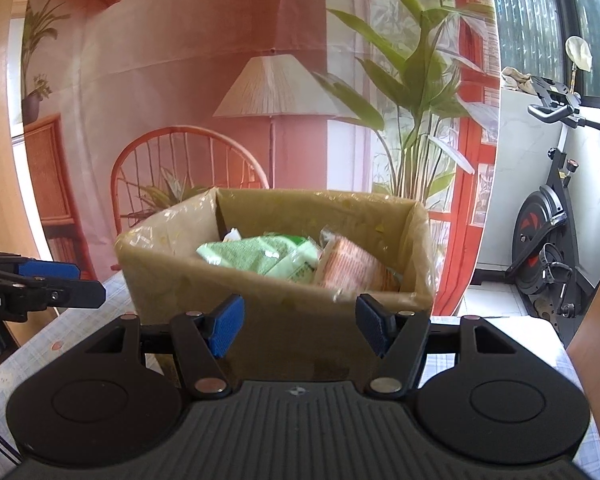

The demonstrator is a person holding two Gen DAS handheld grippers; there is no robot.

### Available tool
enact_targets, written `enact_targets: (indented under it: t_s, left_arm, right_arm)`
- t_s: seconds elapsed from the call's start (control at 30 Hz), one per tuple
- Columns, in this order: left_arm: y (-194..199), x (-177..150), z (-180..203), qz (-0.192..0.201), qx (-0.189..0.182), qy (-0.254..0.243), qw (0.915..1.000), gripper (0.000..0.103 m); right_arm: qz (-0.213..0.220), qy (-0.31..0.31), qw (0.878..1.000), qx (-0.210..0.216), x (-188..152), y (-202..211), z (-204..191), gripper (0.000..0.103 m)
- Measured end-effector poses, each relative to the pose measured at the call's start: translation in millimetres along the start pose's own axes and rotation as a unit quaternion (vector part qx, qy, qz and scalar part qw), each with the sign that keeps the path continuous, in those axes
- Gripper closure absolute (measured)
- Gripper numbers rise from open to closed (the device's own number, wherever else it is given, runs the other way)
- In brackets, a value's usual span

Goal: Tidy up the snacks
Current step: 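Move both tools back down toward the remaining snacks on the table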

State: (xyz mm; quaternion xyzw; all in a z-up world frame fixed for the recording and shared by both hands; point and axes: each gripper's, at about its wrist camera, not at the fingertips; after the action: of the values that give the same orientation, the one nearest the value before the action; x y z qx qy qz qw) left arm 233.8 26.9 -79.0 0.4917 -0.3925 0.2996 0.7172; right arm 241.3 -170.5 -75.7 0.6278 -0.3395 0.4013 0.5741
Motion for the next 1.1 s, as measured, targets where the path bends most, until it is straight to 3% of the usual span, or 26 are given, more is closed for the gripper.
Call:
enact_targets:
  t_s: [0.53, 1.1]
  left_arm:
    - [-23, -45, -14, -0.062, 0.004, 0.021, 0.9979, 0.029]
    - [-48, -69, -14, -0.114, -0.017, 0.033, 0.9928, 0.028]
  right_arm:
    - [-0.046, -0.004, 0.999, 0.014, -47, -14, -1, 0.037]
    - [-0.077, -0.016, 0.997, 0.008, -94, -27, 19, 0.037]
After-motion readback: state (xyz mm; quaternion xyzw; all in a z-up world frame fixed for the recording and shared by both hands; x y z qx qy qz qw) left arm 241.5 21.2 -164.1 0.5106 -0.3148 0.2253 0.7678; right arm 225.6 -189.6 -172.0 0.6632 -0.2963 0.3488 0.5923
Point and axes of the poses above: each gripper's, at about its wrist camera, not at the fingertips, and y roughly against the way its jaws point, z to its right, x to its top, and after that the axes turned 7 degrees about -x, right-handed
